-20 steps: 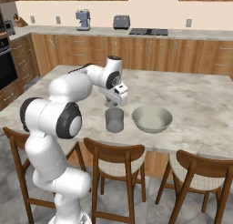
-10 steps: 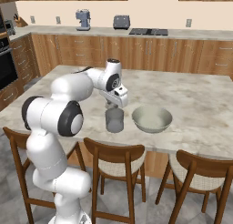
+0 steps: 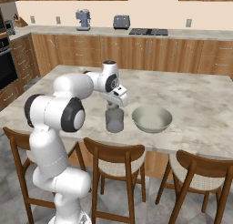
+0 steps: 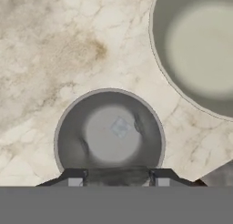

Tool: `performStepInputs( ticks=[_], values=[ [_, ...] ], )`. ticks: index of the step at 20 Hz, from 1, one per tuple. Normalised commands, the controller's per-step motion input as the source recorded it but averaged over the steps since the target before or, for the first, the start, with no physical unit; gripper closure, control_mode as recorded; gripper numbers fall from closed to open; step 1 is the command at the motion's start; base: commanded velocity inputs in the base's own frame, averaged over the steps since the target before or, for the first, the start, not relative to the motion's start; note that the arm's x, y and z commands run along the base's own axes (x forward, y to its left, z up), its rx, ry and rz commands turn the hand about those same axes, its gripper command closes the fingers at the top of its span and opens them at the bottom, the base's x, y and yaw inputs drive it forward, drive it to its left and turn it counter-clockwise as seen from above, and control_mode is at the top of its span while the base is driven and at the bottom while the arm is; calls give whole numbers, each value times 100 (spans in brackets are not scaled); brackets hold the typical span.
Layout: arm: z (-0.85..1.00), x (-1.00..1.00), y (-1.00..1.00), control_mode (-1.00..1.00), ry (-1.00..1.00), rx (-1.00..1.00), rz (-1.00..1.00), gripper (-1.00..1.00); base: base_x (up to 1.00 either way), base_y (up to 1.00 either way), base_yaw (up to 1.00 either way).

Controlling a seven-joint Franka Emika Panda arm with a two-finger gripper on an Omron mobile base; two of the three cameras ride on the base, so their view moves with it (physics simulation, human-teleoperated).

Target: There are two ice cubes in the ice bowl. Place both ice cubes in the glass cup.

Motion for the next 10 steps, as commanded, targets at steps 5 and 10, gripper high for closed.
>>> performStepInputs(
  ticks=[5,10],
  values=[
    [-8,16,0,-100,0,-5,5,100,0,0,0],
    [-5,14,-4,-100,0,0,3,100,0,0,0]
  ],
)
